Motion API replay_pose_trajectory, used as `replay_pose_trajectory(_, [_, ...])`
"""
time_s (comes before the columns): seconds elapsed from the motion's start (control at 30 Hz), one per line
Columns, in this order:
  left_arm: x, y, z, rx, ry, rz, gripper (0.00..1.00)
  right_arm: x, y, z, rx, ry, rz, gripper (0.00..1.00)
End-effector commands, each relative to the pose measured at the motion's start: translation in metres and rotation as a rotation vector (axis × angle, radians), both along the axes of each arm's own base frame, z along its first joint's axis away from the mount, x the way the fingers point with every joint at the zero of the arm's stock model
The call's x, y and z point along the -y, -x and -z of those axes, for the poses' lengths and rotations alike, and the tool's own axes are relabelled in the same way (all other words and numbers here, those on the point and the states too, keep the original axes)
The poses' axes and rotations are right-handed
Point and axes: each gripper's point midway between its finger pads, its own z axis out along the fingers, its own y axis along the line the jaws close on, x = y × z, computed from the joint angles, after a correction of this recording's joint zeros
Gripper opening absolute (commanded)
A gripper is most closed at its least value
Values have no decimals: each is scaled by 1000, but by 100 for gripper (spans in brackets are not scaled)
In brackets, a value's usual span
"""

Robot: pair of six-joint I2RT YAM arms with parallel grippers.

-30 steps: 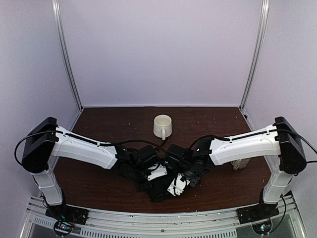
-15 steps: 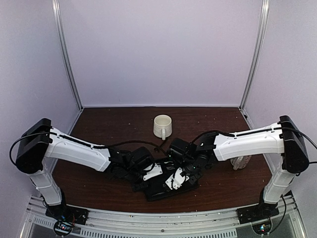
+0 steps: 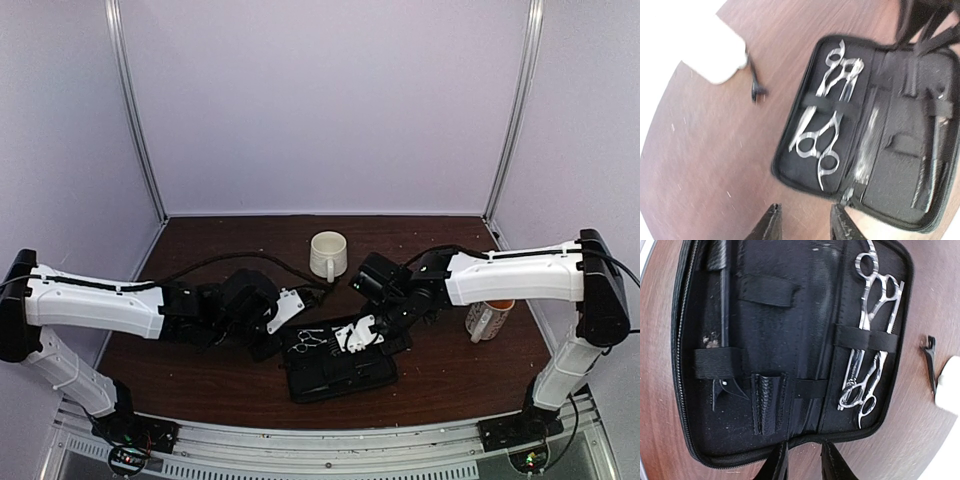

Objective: Sort the hair-cutting tools

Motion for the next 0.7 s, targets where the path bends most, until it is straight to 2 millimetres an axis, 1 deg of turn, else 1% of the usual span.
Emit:
replay_pose_trajectory(0.0, [-35,3,27,-113,-23,-172,36,-12,-5,-27,-31,-130,119,24])
replay_pose_trajectory(0.03, [-38,2,26,-127,-8,-189,36,-14,-9,-29,-38,-147,144,24])
replay_pose_trajectory(0.1, [-37,-4,18,-152,44,-215,39,-15,-15,-32,-71,-184,184,23])
replay_pose_trajectory(0.17, [-37,-20,6,-178,102,-259,40,-15,-21,-38,-112,-222,231,23])
replay_pose_trajectory(0.23, [-33,-38,-9,-183,156,-280,40,-12,-27,-48,-153,-275,283,22])
replay_pose_trajectory(0.3, [-31,-57,-16,-165,171,-295,42,-6,-35,-59,-182,-316,327,22])
replay_pose_trajectory(0.4, [-22,-86,-23,-174,161,-305,42,8,-45,-73,-197,-353,392,22])
replay_pose_trajectory(0.5, [-9,-108,-17,-215,87,-298,39,21,-52,-81,-189,-373,458,22])
replay_pose_trajectory(0.57, [4,-117,-16,-234,59,-270,39,26,-58,-85,-180,-406,499,22])
replay_pose_trajectory(0.6, [11,-121,-11,-252,54,-260,39,28,-59,-85,-175,-417,510,22])
replay_pose_trajectory(0.67, [23,-126,-11,-285,64,-240,39,31,-64,-86,-154,-421,524,22])
